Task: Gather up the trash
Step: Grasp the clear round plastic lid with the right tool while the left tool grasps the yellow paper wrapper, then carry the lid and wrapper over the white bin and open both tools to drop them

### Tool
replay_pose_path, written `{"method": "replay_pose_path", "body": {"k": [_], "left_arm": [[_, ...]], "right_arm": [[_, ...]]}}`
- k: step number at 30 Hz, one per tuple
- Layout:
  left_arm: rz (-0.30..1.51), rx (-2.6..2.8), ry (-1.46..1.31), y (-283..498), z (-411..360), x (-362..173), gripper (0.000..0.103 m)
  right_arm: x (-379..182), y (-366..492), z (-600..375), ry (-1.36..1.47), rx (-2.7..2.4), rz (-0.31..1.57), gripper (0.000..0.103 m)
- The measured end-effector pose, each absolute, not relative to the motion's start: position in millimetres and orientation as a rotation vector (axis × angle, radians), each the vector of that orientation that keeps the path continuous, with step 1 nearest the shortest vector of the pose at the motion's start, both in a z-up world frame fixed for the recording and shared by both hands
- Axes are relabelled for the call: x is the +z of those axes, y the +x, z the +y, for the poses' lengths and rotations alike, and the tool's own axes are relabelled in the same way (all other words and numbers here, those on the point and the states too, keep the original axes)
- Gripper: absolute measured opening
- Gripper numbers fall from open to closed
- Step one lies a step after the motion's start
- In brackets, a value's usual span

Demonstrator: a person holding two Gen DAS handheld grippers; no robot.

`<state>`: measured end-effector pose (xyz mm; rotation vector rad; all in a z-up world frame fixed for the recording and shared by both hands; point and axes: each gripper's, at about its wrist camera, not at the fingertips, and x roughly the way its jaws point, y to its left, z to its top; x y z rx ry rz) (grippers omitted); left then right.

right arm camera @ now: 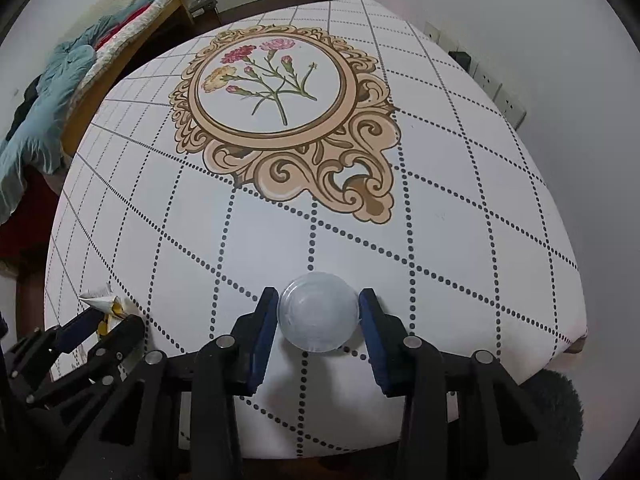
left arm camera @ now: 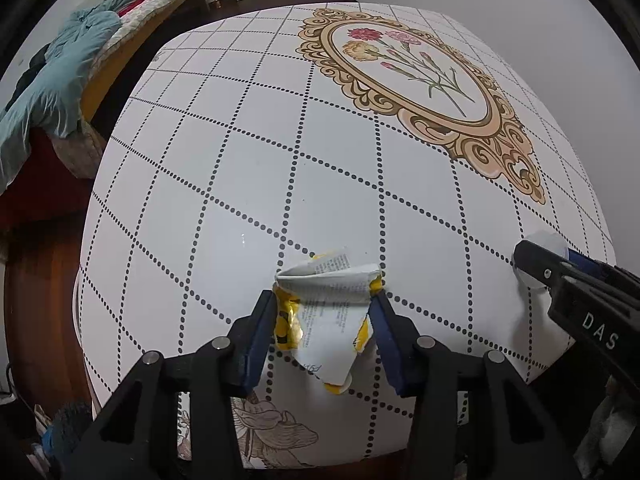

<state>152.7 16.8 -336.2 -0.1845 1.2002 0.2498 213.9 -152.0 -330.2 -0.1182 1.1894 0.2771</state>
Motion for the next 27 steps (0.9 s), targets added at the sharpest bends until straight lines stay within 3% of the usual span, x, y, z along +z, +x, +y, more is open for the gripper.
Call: {"method": "replay_pose_path", "body": {"k": [8,15,22,27], "left_arm": [[1.164,0.278,-0.196,149.0,31.7,-316.7,0.044],[1.066,0.325,-0.197,130.3,66.9,-245.5,0.044],[0.963,0.427,-0.235,101.1,144.6,-171.7,0.044],[0.930,0.517,-0.314,69.8,221.0,-148.0,0.044]], "right_arm": [[-320.9,210.5,-148.1,-0.121,0.295,1.163,0.043],[-273.8,200.2,-112.8,-0.112,0.389,1.105,0.043],[-205.0,181.4,-22.0,-0.103,0.598,1.050,0.043],[-180.1,163.8,65.3,-0.099,0.781,1.062,0.043]]}}
